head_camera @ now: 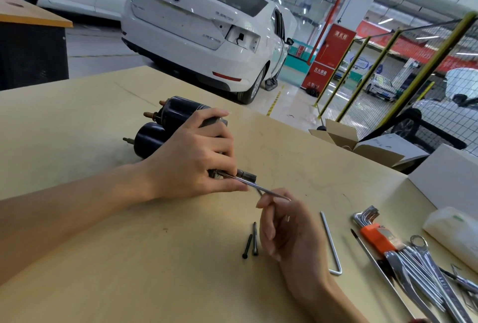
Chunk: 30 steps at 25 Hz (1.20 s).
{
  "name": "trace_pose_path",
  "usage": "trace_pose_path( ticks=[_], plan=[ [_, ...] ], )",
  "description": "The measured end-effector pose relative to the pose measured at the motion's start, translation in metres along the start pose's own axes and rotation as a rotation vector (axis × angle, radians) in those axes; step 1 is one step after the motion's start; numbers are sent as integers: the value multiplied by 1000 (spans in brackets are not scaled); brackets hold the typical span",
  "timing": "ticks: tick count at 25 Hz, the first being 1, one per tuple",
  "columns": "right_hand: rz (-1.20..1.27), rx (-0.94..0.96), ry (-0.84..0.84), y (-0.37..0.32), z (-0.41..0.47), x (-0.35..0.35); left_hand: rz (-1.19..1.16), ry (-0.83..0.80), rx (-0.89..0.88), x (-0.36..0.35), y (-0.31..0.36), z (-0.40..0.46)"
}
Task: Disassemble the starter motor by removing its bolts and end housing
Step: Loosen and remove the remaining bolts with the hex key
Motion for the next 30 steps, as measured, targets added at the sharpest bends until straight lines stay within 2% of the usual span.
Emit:
trace_pose_path(
  ticks=[10, 16, 20, 30],
  plan=[
    [-122, 17, 156, 1, 3, 4, -18, 13, 5, 2, 0, 2],
    [-13, -47, 254, 2, 7, 6, -28, 39, 22, -1, 1, 0],
    [42, -87, 201, 0, 7, 3, -18, 15, 41, 1, -1, 2],
    [34, 2, 42, 1, 4, 5, -2, 5, 12, 2, 1, 0]
  ],
)
Point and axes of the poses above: each hand's wrist, its own z-axis towards the middle knuckle, its own x-axis out of the back of the hand, y = z × x, the point moved 2 cm from there along z, towards the middle knuckle, and after that the axes turned 12 degrees about z, right-handed, at the moved point
